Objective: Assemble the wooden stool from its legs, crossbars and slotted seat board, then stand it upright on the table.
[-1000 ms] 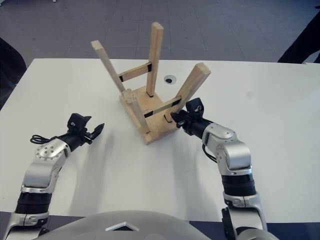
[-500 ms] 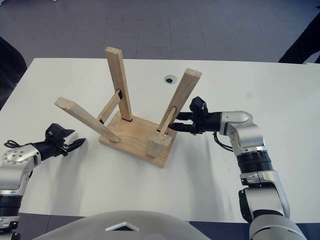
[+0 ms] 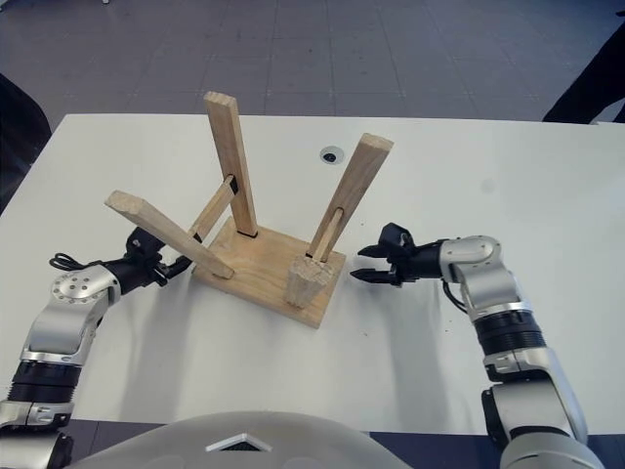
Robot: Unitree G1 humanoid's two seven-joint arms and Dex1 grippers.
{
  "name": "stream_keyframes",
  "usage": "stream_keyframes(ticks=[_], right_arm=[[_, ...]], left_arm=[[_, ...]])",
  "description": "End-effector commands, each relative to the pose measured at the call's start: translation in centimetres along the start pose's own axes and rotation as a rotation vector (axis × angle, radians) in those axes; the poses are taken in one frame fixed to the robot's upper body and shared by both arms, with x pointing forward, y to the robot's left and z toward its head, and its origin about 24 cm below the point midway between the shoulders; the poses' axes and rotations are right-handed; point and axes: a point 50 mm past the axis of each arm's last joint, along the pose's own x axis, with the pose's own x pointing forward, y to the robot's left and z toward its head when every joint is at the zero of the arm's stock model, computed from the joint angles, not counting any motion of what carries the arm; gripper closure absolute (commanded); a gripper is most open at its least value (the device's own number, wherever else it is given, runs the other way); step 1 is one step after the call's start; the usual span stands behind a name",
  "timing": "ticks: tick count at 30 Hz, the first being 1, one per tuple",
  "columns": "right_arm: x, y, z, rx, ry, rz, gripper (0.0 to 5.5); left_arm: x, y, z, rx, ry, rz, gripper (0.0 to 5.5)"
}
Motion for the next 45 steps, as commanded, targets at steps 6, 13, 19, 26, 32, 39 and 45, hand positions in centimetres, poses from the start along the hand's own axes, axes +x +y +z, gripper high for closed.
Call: stream_keyframes(ticks=[6,13,19,26,32,39,45], right_arm=[[5.1,-2.0,2.4,0.074,-0.096,-0.152,2.83],[5.9,-6.8,6.0,0.146,-0.138,-0.506,2.83],[2.4,-9.1,6.7,0.158,-0.206,-0.743,2.83],[-1.6,-7.2,4.5,0.091,-0.169,-0.722,2.83],[-6.2,-5.0,6.1,-0.068,-0.166,-0.472,2.83],[-8.3,-4.0,8.4,-0.104,-0.201,-0.122,2.83],[-8.1,-4.5,10.5,-0.144,-0.245,-0.091,2.83]], left_arm=[[3.2,-1.0,1.6,0.020,-0.028,-0.065,2.49],[9.3,0.1,7.4,0.030,-0.158,-0.011,2.49],[6.1,3.1,5.1,0.074,-0.139,0.125,2.49],[-0.2,4.4,3.2,0.062,-0.160,0.211,2.49],[-3.3,2.6,7.5,-0.018,-0.410,-0.148,2.49],[-3.6,1.9,12.2,0.003,-0.488,-0.459,2.49],[-2.3,1.8,13.7,0.026,-0.498,-0.527,2.49]])
